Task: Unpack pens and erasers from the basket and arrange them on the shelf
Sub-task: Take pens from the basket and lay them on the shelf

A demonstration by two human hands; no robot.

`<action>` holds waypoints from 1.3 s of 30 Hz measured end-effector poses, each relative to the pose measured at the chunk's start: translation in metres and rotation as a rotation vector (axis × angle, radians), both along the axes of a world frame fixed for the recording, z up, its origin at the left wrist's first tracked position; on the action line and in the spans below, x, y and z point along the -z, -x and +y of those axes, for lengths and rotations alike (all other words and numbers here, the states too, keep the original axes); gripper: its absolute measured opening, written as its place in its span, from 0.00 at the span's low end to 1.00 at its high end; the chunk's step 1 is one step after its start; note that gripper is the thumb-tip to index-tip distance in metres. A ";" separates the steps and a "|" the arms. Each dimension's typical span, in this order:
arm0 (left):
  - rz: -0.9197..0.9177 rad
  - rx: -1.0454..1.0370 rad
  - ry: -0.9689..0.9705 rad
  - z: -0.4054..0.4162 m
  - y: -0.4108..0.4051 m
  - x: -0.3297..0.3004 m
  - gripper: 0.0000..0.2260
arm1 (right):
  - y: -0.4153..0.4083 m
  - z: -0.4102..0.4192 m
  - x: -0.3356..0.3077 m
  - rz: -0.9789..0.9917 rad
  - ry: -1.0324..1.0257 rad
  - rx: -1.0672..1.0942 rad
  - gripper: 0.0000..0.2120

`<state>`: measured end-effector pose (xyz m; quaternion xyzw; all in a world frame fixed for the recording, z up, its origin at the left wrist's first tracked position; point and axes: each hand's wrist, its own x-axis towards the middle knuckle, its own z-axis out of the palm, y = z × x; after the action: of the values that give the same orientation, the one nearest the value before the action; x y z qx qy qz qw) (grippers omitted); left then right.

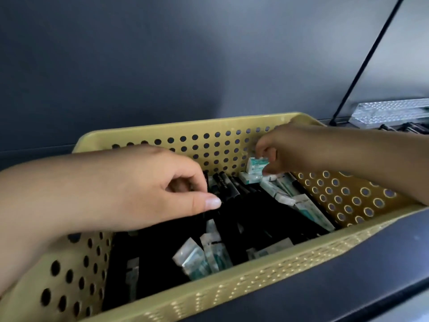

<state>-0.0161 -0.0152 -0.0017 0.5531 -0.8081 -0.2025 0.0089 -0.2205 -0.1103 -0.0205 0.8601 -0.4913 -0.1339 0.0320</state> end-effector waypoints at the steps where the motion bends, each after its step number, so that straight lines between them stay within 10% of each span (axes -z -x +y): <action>1: -0.011 0.002 -0.001 0.001 0.000 0.000 0.28 | 0.000 -0.001 0.001 0.016 0.036 -0.011 0.15; 18: -0.007 0.047 0.006 -0.002 -0.006 0.006 0.31 | -0.007 0.007 0.005 0.012 0.079 -0.069 0.13; 24: 0.067 -0.063 0.050 -0.003 -0.003 0.002 0.30 | 0.000 0.005 -0.014 -0.357 -0.041 0.052 0.09; 31: 0.900 -0.342 -0.038 -0.014 -0.006 0.000 0.22 | -0.026 0.042 -0.056 -1.156 -0.680 0.145 0.08; 39: 1.273 -0.298 -0.342 -0.004 -0.009 -0.013 0.22 | -0.070 0.055 -0.056 -1.243 -0.728 0.015 0.11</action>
<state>-0.0070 -0.0192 0.0117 0.4252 -0.5170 -0.6104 0.4235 -0.1503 -0.0552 0.0358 0.7300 -0.3487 0.2249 -0.5431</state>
